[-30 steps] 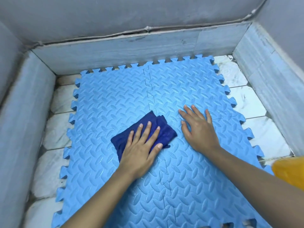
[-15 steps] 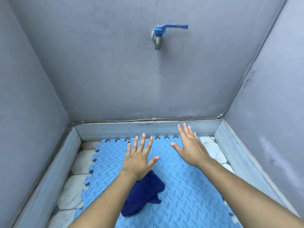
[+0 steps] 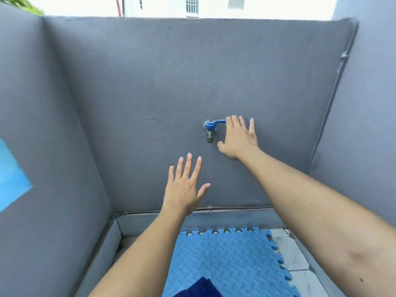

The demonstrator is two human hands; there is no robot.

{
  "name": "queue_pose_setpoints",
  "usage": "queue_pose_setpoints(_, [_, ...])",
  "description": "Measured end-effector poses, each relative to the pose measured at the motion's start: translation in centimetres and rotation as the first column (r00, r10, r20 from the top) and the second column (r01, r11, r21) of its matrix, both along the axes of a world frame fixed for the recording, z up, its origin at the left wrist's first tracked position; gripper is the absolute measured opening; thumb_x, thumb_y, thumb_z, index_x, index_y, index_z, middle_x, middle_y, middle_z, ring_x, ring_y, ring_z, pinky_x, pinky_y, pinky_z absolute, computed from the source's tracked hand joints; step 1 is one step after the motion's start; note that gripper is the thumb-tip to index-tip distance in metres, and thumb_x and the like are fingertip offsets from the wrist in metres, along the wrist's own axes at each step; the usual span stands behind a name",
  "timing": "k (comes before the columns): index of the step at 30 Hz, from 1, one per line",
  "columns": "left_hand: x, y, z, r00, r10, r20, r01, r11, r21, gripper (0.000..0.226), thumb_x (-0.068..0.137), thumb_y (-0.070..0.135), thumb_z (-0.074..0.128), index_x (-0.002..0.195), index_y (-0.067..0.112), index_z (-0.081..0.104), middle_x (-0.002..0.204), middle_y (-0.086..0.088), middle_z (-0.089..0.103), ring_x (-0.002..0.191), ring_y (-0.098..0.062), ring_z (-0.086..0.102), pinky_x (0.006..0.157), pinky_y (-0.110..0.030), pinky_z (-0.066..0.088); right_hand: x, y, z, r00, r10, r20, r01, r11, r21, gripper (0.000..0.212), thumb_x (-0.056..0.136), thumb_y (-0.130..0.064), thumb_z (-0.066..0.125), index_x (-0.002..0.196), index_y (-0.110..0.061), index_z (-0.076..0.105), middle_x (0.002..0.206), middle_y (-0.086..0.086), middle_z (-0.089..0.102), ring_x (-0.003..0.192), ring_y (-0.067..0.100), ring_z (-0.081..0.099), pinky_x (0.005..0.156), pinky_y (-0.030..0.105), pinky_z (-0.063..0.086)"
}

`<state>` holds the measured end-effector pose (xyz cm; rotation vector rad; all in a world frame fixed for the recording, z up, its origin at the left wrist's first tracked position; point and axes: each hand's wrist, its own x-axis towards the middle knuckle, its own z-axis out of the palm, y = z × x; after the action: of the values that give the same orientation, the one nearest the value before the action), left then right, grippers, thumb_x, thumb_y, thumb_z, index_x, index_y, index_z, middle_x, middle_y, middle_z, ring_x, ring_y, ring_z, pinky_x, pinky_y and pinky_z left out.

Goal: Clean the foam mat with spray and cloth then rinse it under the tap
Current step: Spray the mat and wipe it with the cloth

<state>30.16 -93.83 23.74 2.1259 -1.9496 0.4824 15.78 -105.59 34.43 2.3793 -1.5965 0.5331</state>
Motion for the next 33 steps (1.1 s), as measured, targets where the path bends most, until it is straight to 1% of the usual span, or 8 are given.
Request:
queue_pose_setpoints(3, [0.6,0.2,-0.1,0.999,0.037,0.010,-0.037,0.999,0.034,0.074,0.094,0.063,0.013,0.150,0.026,-0.019,0.160,-0.007,-0.018,0.147,-0.028,-0.011,0.118,-0.048,-0.001,0.8,0.8,0.7,0.999,-0.028,0.035,0.028,0.999,0.018,0.085,0.079,-0.035,0.059,0.148,-0.005,0.021,0.153,0.011,0.027,0.150,0.025,0.010,0.122,0.045,0.001])
queue_pose_setpoints(6, [1.1,0.3,-0.3,0.998,0.066,-0.018,-0.065,0.997,0.047,0.075,0.093,0.064,0.011,0.150,0.025,-0.019,0.159,-0.007,-0.018,0.147,-0.028,-0.011,0.118,-0.048,-0.001,0.3,1.4,0.4,1.000,0.002,0.021,-0.002,1.000,0.010,0.085,0.075,-0.030,0.060,0.147,-0.002,0.024,0.150,0.014,0.030,0.148,0.028,0.013,0.123,0.041,0.005])
queue_pose_setpoints(9, [1.2,0.1,-0.4,0.997,0.067,-0.038,-0.064,0.996,0.058,0.076,0.093,0.064,0.012,0.150,0.024,-0.020,0.159,-0.007,-0.018,0.147,-0.028,-0.012,0.118,-0.049,-0.002,-0.1,2.0,0.3,1.000,0.026,0.001,-0.026,1.000,-0.006,0.085,0.074,-0.032,0.061,0.145,-0.001,0.025,0.146,0.015,0.033,0.145,0.029,0.018,0.122,0.041,0.007])
queue_pose_setpoints(22, [1.8,0.9,-2.4,0.994,0.089,-0.067,-0.080,0.988,0.131,0.078,0.093,0.065,0.011,0.149,0.023,-0.022,0.158,-0.007,-0.021,0.147,-0.028,-0.013,0.118,-0.049,-0.002,0.4,2.9,0.2,1.000,-0.011,0.012,0.011,0.999,0.035,0.096,0.076,-0.032,0.062,0.151,0.001,0.012,0.157,0.017,0.017,0.150,0.029,0.004,0.123,0.040,0.003])
queue_pose_setpoints(25, [2.0,1.0,-2.8,0.994,0.084,-0.067,-0.075,0.988,0.131,0.078,0.093,0.065,0.011,0.148,0.023,-0.024,0.158,-0.007,-0.022,0.147,-0.027,-0.014,0.118,-0.048,-0.002,0.3,2.8,-0.1,1.000,-0.005,0.015,0.004,1.000,0.030,0.100,0.076,-0.034,0.061,0.152,0.000,0.006,0.160,0.016,0.010,0.151,0.029,-0.002,0.123,0.042,0.003])
queue_pose_setpoints(28, [2.2,0.7,-3.4,0.994,0.084,-0.065,-0.077,0.992,0.100,0.078,0.093,0.065,0.009,0.148,0.022,-0.024,0.158,-0.007,-0.022,0.147,-0.027,-0.014,0.118,-0.048,-0.002,0.1,2.8,-1.5,1.000,-0.008,-0.002,0.008,1.000,0.012,0.107,0.076,-0.031,0.061,0.153,-0.003,-0.006,0.163,0.011,-0.005,0.150,0.030,-0.011,0.122,0.048,0.003])
queue_pose_setpoints(30, [2.3,0.4,-4.0,0.995,0.080,-0.052,-0.077,0.995,0.061,0.078,0.089,0.068,-0.001,0.147,0.022,-0.026,0.158,-0.007,-0.022,0.147,-0.027,-0.014,0.117,-0.047,-0.002,0.1,2.9,-2.6,1.000,-0.011,-0.024,0.011,1.000,0.000,0.111,0.077,-0.033,0.061,0.153,-0.006,-0.015,0.163,0.007,-0.016,0.149,0.032,-0.015,0.120,0.054,0.002])
queue_pose_setpoints(33, [2.4,0.2,-4.9,0.997,0.062,-0.043,-0.061,0.998,0.023,0.082,0.079,0.068,-0.013,0.145,0.022,-0.027,0.158,-0.007,-0.020,0.147,-0.027,-0.011,0.117,-0.047,0.000,0.4,2.6,-3.6,0.999,-0.030,-0.041,0.028,0.999,-0.034,0.116,0.077,-0.042,0.062,0.151,-0.007,-0.020,0.161,0.007,-0.024,0.148,0.033,-0.017,0.117,0.062,0.003])
